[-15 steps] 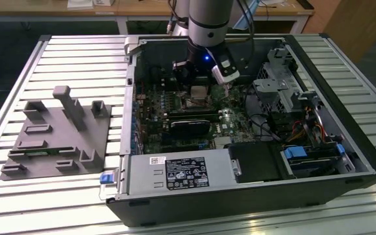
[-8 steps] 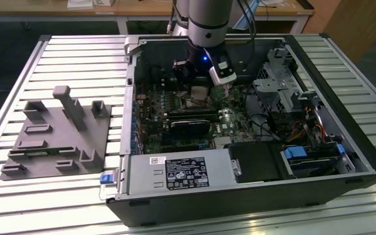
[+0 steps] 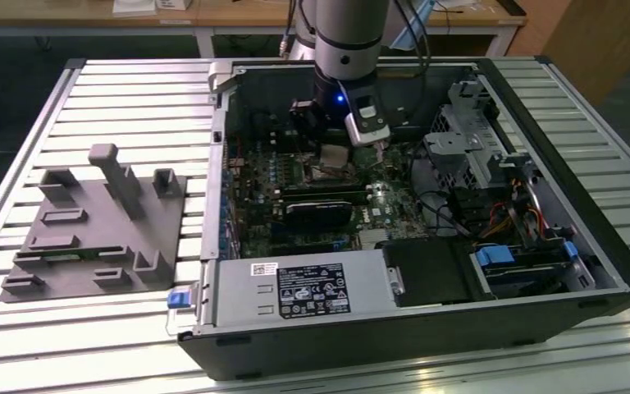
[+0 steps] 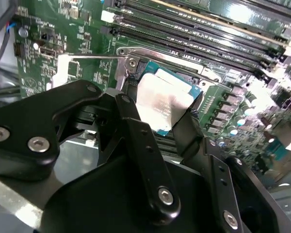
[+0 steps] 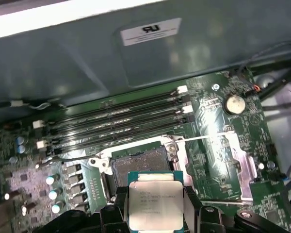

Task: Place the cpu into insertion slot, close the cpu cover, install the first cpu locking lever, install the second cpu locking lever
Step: 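Place the cpu into insertion slot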

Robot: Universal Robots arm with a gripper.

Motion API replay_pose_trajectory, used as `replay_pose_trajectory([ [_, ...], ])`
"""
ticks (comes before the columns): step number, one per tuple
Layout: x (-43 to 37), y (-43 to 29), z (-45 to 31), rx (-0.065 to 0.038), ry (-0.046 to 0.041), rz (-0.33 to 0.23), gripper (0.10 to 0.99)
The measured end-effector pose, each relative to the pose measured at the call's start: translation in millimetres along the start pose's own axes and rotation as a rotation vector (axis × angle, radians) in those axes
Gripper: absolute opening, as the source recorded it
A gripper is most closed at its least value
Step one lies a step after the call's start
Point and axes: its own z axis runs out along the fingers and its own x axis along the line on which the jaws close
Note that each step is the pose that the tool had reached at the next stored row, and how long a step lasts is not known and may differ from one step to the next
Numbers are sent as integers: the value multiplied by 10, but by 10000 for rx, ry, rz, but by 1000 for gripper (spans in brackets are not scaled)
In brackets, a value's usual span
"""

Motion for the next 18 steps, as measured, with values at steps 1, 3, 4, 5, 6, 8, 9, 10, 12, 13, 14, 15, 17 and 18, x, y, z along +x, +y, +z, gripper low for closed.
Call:
replay_pose_trajectory([
  [1, 0, 0, 1, 1, -13, 134, 537],
  [3, 0, -1, 3, 3, -36, 364, 537],
  [4, 0, -1, 5, 3, -47, 474, 537],
  [5, 0, -1, 6, 4, -58, 583, 537],
  [6, 0, -1, 8, 5, -68, 693, 537],
  [8, 0, -1, 10, 6, -90, 910, 537],
  [9, 0, -1, 11, 6, -100, 1021, 537],
  [10, 0, -1, 12, 7, -112, 1139, 537],
  [12, 0, -2, 14, 9, -133, 1356, 537],
  [13, 0, -2, 15, 9, -143, 1458, 537],
  [14, 0, -2, 16, 9, -153, 1561, 537],
  [15, 0, -2, 17, 10, -163, 1665, 537],
  [17, 0, -2, 18, 11, -182, 1853, 537],
  [18, 0, -2, 19, 11, -189, 1935, 537],
])
